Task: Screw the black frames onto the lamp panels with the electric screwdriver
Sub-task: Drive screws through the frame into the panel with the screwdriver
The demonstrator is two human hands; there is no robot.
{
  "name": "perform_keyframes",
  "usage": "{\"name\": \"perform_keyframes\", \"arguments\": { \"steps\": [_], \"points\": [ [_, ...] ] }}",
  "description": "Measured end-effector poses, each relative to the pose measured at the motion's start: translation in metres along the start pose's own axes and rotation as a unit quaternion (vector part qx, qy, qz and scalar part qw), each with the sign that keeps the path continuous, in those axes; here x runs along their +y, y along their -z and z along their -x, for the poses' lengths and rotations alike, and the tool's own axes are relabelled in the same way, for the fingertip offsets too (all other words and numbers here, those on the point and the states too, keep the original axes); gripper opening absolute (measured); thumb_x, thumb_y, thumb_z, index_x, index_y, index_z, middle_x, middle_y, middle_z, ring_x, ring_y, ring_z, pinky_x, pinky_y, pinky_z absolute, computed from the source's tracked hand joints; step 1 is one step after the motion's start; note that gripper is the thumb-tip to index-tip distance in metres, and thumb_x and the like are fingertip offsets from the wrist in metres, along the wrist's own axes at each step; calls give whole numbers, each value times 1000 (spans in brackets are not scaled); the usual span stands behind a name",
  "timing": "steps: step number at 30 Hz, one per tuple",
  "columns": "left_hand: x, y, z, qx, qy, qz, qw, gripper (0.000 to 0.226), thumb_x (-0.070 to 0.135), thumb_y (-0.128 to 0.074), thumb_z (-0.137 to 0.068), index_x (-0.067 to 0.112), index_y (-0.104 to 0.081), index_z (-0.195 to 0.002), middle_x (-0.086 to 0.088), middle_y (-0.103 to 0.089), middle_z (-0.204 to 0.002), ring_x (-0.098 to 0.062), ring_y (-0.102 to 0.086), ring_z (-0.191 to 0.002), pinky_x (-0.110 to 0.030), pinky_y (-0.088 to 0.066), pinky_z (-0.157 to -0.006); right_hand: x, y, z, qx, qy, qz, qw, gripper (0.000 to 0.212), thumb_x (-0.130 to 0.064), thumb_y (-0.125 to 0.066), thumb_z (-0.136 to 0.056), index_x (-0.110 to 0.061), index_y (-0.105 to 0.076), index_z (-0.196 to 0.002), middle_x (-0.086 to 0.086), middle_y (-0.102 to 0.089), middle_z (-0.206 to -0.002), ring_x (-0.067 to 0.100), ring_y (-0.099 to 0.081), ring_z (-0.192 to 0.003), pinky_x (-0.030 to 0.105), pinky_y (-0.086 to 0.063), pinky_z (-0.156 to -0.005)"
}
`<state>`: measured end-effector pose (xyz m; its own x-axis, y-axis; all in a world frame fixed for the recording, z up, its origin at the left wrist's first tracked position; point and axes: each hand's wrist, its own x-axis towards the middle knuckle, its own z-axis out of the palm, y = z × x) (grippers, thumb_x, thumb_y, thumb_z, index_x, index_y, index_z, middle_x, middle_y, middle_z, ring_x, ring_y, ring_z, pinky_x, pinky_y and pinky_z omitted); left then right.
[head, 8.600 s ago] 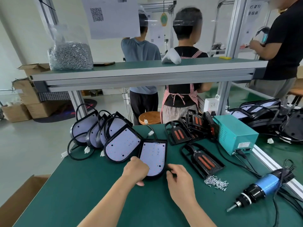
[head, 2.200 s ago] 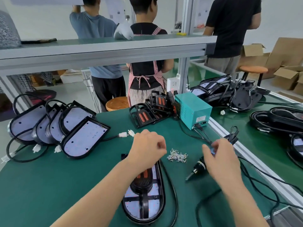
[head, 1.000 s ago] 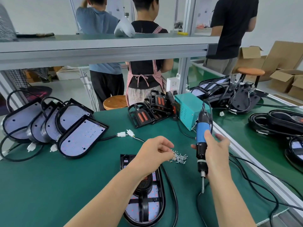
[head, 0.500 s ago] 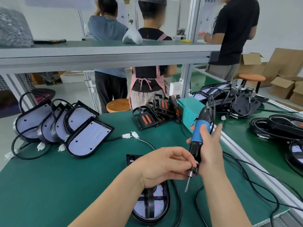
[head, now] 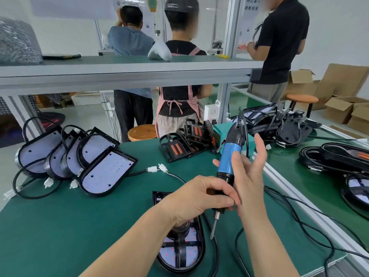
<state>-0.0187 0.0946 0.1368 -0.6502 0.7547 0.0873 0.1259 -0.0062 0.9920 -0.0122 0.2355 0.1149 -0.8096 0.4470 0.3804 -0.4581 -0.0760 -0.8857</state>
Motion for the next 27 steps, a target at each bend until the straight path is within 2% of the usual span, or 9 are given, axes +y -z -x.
{"name": "perform_keyframes", "arguments": {
  "steps": [2,4,8,10,14,17,22,25,27],
  "points": [
    [0,0,2,19,-5,-8,1000,15,-3,-67,-91,9,-75,-94,-2,-64,-92,-16,-64,-82,-23,-52,-85,0,7,-2,-21,88,128,988,46,-36,-45,-108,-59,-35,-146,-19,-67,-114,2,-67,-103,18,-50,-88],
    [-1,0,5,40,1,-24,999,17,0,-69,-90,14,-78,-92,2,-60,-90,-13,-62,-81,-19,-50,-82,-1,17,-10,-20,138,212,967,38,-31,-43,-107,-47,-50,-141,-35,-53,-137,-6,-46,-134,16,-37,-107],
    [-7,2,9,98,28,-124,987,22,8,-75,-88,29,-80,-83,3,-46,-95,0,-50,-78,-8,-39,-77,-11,40,-32,32,138,283,949,39,-20,-47,-107,-31,-54,-144,-8,-31,-163,-6,-27,-146,23,-29,-117],
    [-8,5,11,105,40,-168,979,19,10,-75,-88,28,-80,-84,5,-44,-96,5,-48,-77,-6,-37,-76,-20,51,-46,87,100,225,965,47,-28,-48,-105,-30,-45,-151,-10,-39,-160,2,-41,-142,23,-36,-113],
    [-6,13,18,95,59,-238,965,14,13,-74,-89,26,-80,-87,4,-44,-101,6,-49,-77,-5,-37,-76,-23,71,-69,218,-82,-109,966,14,-18,-55,-97,-19,-58,-111,6,-66,-126,15,-72,-107,31,-59,-91],
    [-2,18,24,62,67,-248,965,22,17,-75,-88,38,-78,-81,3,-44,-99,4,-48,-76,-7,-38,-75,-1,78,-78,221,-148,-70,961,12,-13,-55,-102,-15,-49,-112,12,-69,-114,23,-72,-103,29,-57,-85],
    [0,18,24,43,56,-216,974,14,28,-75,-85,42,-78,-83,9,-45,-96,2,-50,-82,-7,-39,-78,22,70,-75,106,-209,4,972,36,-42,-50,-105,-13,-63,-90,8,-73,-97,23,-61,-91,30,-45,-78],
    [0,17,18,54,51,-171,982,10,31,-74,-81,39,-79,-84,8,-47,-98,-2,-52,-87,-9,-41,-83,22,45,-49,-113,-197,-131,965,62,-69,-53,-90,-16,-69,-117,5,-71,-114,20,-61,-98,33,-48,-81],
    [0,15,13,40,47,-167,984,12,28,-75,-83,39,-79,-85,3,-47,-99,-4,-51,-90,-11,-40,-83,20,22,-34,-156,-207,-203,944,61,-68,-71,-78,-28,-69,-123,6,-70,-116,16,-64,-94,30,-54,-79]
  ]
}}
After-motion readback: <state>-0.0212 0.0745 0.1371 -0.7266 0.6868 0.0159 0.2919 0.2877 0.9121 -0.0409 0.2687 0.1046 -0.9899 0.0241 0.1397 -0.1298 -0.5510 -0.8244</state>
